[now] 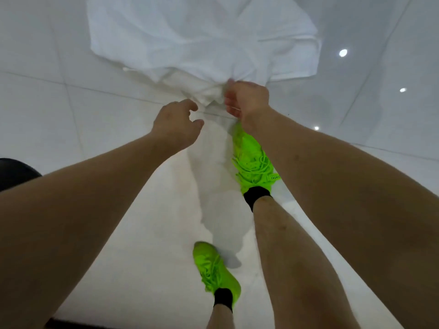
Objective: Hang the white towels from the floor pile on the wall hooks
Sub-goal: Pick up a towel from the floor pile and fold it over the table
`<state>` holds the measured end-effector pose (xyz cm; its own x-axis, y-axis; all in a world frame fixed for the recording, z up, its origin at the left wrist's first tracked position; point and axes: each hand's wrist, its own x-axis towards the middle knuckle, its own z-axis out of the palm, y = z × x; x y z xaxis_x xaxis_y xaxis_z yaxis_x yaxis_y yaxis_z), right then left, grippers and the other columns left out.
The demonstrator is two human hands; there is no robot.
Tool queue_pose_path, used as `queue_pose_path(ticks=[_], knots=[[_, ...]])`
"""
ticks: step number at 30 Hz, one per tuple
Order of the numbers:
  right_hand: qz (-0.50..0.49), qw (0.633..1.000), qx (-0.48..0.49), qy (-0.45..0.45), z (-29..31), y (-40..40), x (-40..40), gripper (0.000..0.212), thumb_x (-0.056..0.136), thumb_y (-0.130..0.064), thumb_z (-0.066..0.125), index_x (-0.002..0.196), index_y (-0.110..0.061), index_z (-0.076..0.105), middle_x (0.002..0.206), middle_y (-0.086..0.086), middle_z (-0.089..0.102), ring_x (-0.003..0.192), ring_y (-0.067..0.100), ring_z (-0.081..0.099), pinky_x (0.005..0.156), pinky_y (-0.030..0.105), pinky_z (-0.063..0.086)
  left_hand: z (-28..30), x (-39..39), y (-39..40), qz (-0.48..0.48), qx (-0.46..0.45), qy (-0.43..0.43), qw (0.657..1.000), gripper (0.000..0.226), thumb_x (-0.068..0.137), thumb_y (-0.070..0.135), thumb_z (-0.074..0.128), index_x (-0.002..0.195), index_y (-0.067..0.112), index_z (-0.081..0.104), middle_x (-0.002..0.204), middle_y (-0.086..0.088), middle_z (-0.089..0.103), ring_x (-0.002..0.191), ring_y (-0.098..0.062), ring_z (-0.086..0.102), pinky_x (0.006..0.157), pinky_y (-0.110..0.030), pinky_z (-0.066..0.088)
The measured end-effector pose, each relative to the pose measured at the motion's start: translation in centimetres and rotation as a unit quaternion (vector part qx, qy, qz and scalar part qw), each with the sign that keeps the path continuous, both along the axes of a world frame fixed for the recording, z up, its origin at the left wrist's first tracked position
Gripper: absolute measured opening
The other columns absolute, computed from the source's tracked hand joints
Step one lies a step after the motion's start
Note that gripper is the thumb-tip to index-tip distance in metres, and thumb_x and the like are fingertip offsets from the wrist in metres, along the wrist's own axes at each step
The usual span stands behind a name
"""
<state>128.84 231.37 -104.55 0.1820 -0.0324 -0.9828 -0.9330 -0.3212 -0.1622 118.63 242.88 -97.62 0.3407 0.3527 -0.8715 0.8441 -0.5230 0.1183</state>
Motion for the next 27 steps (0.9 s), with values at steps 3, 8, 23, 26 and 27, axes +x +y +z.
queue_pose_path(ticks=[3,8,23,26,27], knots=[[-0.046,0.999,0.003,0.025,-0.7,0.7,0.2,0.015,0.085,-0.016,0.074,0.077,-0.006,0.066,0.063,0.007,0.065,0.054,0.018,0.058,0.05,0.024,0.052,-0.9,0.7,-0.4,-0.001,-0.006,-0.001,1.0,0.042,0.092,0.036,0.059,0.131,0.02,0.056,0.125,-0.006,0.06,0.119,-0.025,0.052,0.104,-0.037,0.04],[-0.118,0.991,0.003,0.065,0.6,1.4,0.8,0.013,0.086,-0.013,0.072,0.076,-0.007,0.066,0.07,0.006,0.068,0.063,0.017,0.063,0.065,0.027,0.058,-0.2,3.2,-0.4,0.046,-0.005,-0.017,0.999,0.04,0.091,0.035,0.059,0.128,0.02,0.059,0.124,-0.003,0.061,0.118,-0.02,0.053,0.1,-0.036,0.045],[0.054,0.982,0.155,-0.092,34.8,8.1,10.4,0.021,0.095,-0.004,0.049,0.076,-0.01,0.056,0.083,0.009,0.061,0.081,0.02,0.061,0.092,0.034,0.051,29.5,12.5,6.4,-0.025,0.023,-0.173,0.984,0.035,0.093,0.024,0.055,0.126,0.015,0.061,0.132,-0.008,0.059,0.121,-0.026,0.053,0.097,-0.031,0.042],[0.085,0.971,0.162,-0.157,45.1,10.0,11.7,0.024,0.083,0.004,0.045,0.063,-0.007,0.05,0.063,0.008,0.05,0.062,0.023,0.047,0.072,0.032,0.049,39.4,12.7,7.8,-0.008,0.025,-0.266,0.964,0.026,0.092,0.019,0.052,0.109,0.023,0.071,0.114,0.0,0.067,0.108,-0.022,0.059,0.091,-0.03,0.047],[0.101,0.965,0.156,-0.183,48.6,10.4,11.7,0.023,0.08,0.004,0.044,0.061,-0.008,0.047,0.059,0.007,0.047,0.059,0.023,0.044,0.066,0.032,0.046,42.6,12.5,8.2,-0.014,0.017,-0.288,0.957,0.024,0.09,0.019,0.053,0.1,0.028,0.073,0.106,0.004,0.069,0.101,-0.02,0.061,0.087,-0.031,0.05]])
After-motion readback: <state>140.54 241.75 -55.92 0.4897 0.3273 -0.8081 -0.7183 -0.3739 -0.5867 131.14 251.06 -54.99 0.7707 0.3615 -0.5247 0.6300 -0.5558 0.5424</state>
